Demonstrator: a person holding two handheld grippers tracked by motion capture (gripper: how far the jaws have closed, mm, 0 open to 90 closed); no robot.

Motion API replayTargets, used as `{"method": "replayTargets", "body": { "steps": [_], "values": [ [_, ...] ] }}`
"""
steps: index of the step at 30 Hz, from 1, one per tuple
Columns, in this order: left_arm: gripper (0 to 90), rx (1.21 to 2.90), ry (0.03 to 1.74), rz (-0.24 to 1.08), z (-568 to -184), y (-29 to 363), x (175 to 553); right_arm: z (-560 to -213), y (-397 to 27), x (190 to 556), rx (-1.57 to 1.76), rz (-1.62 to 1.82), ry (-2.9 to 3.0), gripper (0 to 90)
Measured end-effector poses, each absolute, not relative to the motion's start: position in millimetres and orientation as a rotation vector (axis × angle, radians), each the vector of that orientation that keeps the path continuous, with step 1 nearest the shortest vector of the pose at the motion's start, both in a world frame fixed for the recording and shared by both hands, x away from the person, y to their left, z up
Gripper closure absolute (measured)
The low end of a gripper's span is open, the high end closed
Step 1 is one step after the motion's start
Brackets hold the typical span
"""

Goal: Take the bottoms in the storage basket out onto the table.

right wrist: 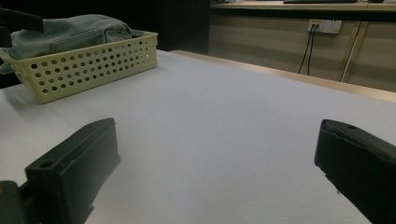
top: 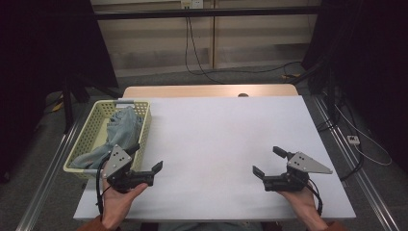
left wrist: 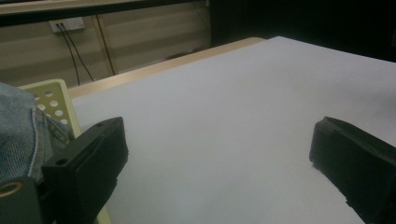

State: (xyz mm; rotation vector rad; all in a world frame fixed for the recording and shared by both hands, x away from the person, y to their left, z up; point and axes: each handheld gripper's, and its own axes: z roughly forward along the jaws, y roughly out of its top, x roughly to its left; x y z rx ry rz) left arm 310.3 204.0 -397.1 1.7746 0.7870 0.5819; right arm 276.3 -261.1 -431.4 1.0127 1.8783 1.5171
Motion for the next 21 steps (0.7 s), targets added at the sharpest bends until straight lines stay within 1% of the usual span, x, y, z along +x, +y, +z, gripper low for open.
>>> {"method": "replayTargets", "body": {
  "steps": [6,21],
  "values": [
    [4.4,1.793,0.79,0.562,-396.1,203.1,312.3,-431.6,-263.0,276.7,1.019,1.524,1.875,0.0],
    [4.9,1.824,0.807,0.583,-384.2,207.6,313.8,-431.5,-261.2,277.0,1.01,1.516,1.887,0.0]
  ]
}}
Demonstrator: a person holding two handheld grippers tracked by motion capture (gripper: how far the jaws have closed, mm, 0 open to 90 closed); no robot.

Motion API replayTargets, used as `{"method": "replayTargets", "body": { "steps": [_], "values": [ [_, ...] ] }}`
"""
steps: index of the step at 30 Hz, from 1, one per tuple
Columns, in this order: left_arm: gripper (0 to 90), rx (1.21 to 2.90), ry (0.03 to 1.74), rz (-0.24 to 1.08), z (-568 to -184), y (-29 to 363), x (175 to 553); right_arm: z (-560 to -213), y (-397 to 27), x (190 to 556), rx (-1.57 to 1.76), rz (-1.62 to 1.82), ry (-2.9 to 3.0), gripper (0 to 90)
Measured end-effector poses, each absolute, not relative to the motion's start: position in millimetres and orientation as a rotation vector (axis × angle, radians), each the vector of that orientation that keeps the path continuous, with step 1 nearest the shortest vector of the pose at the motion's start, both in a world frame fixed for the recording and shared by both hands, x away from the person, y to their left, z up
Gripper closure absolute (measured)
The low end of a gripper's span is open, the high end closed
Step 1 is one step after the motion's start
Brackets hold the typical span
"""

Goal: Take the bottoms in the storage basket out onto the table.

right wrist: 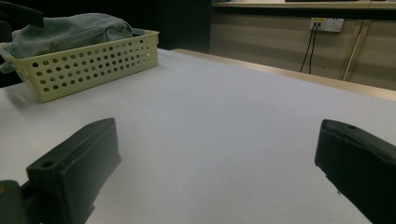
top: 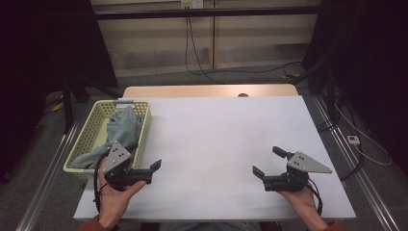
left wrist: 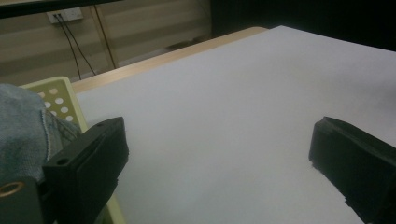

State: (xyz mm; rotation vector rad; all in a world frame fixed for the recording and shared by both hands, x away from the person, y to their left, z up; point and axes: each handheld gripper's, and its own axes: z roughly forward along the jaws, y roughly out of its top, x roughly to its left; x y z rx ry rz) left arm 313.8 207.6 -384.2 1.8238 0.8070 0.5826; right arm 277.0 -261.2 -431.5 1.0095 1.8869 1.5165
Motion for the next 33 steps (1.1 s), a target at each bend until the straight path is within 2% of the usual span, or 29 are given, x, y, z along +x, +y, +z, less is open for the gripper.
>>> {"method": "replayTargets", "body": {
  "steps": [33],
  "values": [
    [4.6,1.823,0.883,0.665,-350.2,250.4,319.8,-430.9,-257.4,279.2,1.008,1.526,1.905,0.0]
  ]
}}
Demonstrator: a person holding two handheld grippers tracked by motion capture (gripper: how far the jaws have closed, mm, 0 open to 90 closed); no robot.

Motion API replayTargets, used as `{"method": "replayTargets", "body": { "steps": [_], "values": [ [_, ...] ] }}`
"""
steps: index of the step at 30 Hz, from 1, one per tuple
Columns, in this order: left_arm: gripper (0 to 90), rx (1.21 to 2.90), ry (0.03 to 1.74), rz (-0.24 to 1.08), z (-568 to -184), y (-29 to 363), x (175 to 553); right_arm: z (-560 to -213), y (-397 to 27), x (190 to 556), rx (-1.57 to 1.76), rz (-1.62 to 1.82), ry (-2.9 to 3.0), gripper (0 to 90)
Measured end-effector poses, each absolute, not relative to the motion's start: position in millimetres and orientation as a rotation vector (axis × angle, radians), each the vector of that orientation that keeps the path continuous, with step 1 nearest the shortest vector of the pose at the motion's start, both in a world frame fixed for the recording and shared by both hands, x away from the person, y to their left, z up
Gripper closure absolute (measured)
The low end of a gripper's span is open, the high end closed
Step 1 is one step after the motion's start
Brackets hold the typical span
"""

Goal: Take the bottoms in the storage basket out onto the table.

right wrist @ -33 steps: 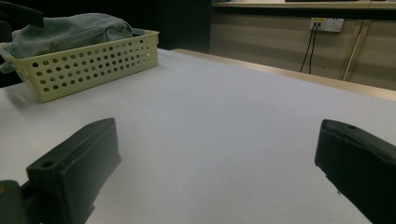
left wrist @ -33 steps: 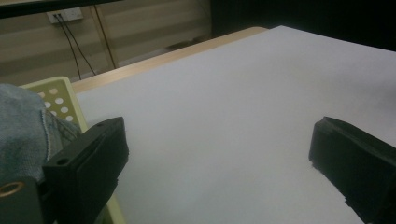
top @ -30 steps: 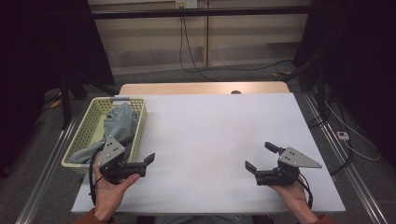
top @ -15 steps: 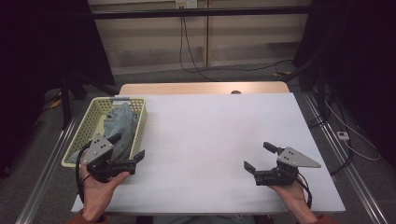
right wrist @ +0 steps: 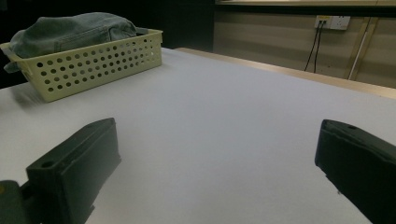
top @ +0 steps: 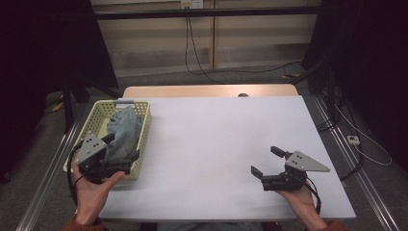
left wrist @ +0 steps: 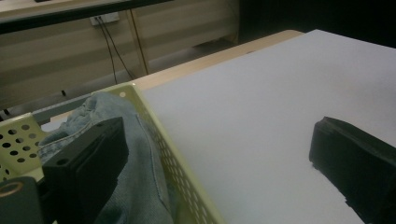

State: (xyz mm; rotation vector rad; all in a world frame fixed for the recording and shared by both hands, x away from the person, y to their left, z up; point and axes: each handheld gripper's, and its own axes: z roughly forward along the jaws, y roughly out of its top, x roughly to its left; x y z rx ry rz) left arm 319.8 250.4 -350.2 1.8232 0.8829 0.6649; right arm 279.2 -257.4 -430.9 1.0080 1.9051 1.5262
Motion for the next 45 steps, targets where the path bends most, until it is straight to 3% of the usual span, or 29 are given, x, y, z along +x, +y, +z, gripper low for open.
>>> {"method": "replayTargets", "body": {
  "steps": [15,29,45],
  "values": [
    [4.9,1.891,0.979,0.689,-341.3,270.5,335.1,-431.1,-255.3,280.6,1.006,1.531,1.913,0.0],
    [7.3,1.996,1.155,0.568,-356.2,297.4,366.2,-431.1,-252.9,282.3,1.001,1.534,1.924,0.0],
    [9.2,2.228,1.255,0.481,-380.7,278.2,399.3,-431.3,-250.7,285.1,0.985,1.535,1.937,0.0]
  ]
}}
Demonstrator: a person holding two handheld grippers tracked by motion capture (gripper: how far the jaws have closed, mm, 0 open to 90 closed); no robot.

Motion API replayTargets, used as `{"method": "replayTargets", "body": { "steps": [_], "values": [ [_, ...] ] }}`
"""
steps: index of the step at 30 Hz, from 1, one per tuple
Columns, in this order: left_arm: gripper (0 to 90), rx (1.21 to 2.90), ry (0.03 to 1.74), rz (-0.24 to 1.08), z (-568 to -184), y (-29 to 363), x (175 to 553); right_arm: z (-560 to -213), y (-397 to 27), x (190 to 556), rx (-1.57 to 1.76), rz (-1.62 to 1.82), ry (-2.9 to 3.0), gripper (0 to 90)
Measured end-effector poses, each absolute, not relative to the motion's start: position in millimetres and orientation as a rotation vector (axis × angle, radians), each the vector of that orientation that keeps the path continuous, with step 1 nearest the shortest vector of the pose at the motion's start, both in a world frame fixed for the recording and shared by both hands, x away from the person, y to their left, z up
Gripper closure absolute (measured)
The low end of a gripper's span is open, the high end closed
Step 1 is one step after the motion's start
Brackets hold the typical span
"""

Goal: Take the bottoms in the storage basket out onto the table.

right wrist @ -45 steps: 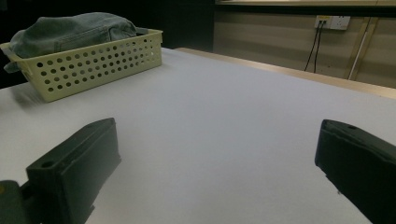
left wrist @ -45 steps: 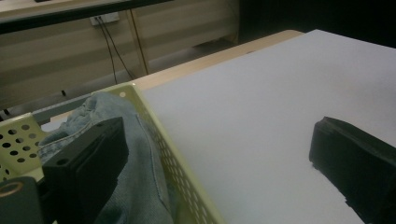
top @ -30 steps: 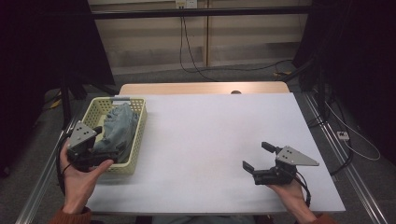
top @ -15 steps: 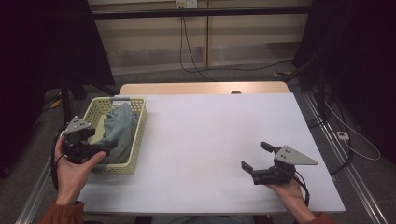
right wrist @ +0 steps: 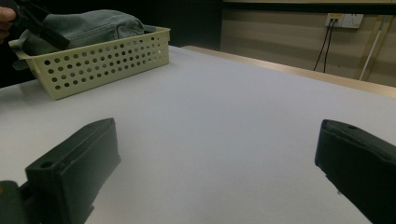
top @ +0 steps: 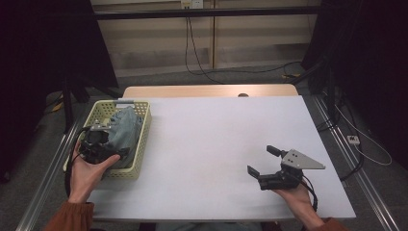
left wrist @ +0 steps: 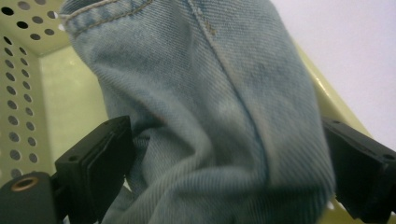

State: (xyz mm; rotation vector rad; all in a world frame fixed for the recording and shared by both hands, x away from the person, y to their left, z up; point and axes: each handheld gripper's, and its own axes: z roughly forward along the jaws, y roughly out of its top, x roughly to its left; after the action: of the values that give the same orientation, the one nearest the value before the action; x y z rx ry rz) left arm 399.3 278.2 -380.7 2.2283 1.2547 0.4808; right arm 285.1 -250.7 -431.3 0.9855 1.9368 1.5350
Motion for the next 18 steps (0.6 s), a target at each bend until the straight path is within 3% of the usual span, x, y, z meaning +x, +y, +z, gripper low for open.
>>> {"method": "replayTargets", "body": {
  "steps": [18],
  "values": [
    [14.1,2.37,1.392,0.337,-402.5,273.4,422.1,-431.8,-250.8,285.5,0.986,1.535,1.936,0.0]
  ]
}}
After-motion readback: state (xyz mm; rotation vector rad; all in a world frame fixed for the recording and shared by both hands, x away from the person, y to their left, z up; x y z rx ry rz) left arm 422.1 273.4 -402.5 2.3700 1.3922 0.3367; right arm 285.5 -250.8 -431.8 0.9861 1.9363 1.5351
